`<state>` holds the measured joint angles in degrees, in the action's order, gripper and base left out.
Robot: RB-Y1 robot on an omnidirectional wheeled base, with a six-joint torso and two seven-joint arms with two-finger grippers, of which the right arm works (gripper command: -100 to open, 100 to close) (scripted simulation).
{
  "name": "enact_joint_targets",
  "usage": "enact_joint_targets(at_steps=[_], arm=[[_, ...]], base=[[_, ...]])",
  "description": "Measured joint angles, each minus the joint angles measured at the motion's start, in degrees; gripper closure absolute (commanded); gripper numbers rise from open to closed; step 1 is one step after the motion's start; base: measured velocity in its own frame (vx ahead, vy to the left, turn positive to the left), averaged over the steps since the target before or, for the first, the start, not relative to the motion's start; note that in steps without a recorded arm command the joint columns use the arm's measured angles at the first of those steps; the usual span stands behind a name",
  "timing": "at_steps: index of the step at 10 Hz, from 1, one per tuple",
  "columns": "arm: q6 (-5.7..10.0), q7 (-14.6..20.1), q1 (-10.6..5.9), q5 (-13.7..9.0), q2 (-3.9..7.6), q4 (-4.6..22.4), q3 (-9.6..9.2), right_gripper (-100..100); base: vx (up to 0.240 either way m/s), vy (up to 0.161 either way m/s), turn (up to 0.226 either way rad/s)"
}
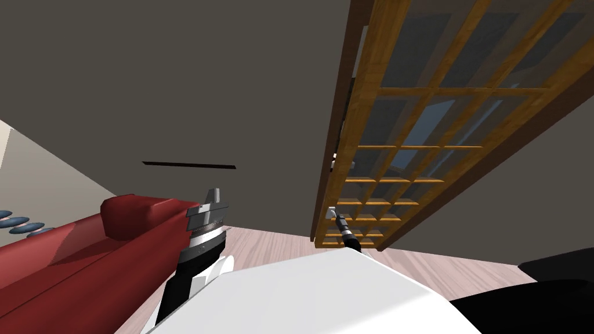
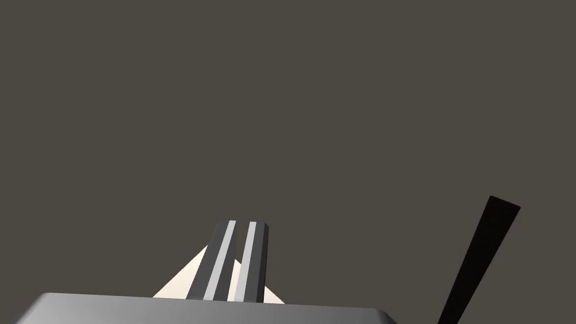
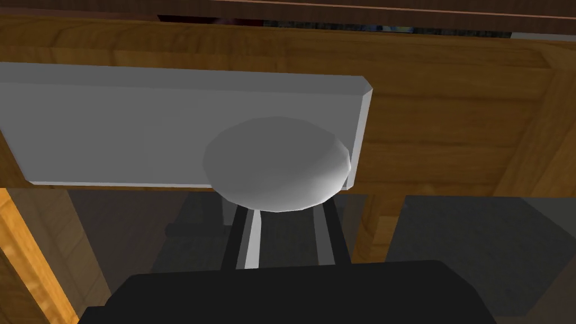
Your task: Pull the door open
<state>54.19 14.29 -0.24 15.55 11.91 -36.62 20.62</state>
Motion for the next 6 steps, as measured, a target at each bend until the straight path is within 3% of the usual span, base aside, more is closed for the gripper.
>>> enact_joint_targets(at_steps=[4, 6], arm=[[-1.10, 5.9, 0.13, -0.5, -0.63, -0.6, 0.99, 100], [-0.75, 8.5, -0.43, -0.9, -0.74, 0.6, 1.49, 100]], base=[[-0.061, -0.024, 0.090], [-0.048, -0.017, 0.084]])
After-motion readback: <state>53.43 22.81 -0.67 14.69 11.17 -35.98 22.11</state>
